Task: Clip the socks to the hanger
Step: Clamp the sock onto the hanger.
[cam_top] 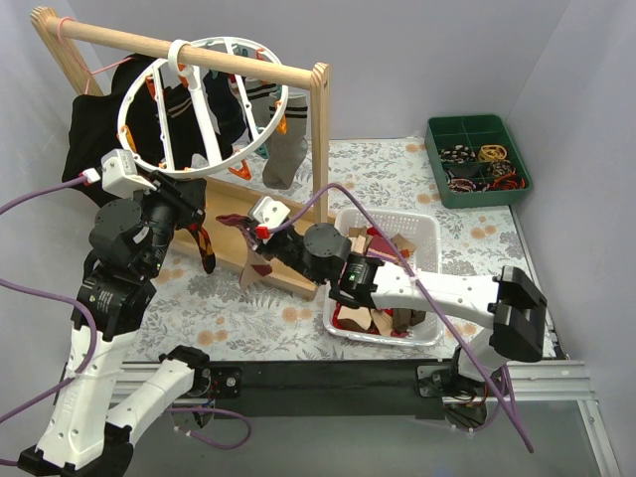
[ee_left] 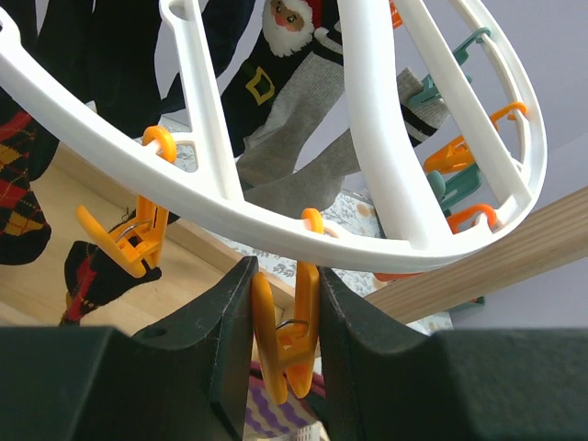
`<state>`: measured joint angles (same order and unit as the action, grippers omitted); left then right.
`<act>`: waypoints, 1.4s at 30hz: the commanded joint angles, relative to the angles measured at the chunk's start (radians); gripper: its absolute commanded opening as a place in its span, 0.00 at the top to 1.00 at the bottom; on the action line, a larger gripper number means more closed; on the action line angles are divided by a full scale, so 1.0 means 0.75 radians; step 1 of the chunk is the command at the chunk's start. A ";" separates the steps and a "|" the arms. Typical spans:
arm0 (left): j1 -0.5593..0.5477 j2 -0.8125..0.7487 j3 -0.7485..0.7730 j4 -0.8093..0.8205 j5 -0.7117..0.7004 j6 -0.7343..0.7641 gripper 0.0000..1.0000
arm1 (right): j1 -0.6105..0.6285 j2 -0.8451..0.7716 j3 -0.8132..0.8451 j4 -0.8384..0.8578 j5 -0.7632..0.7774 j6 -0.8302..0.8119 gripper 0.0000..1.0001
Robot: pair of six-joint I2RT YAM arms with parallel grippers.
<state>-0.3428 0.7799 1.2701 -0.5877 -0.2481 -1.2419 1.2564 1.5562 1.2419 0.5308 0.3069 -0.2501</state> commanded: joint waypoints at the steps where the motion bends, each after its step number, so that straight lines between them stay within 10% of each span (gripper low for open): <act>1: -0.001 0.003 0.016 -0.049 -0.019 -0.021 0.96 | 0.018 0.042 0.134 0.164 0.135 -0.020 0.99; 42: -0.003 0.011 -0.051 -0.035 -0.088 -0.019 0.99 | 0.121 0.163 0.261 0.286 0.278 0.043 0.99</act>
<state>-0.3428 0.7818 1.2495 -0.5755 -0.2966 -1.2575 1.3384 1.6768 1.3869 0.6598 0.4831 -0.2310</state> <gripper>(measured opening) 0.280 0.031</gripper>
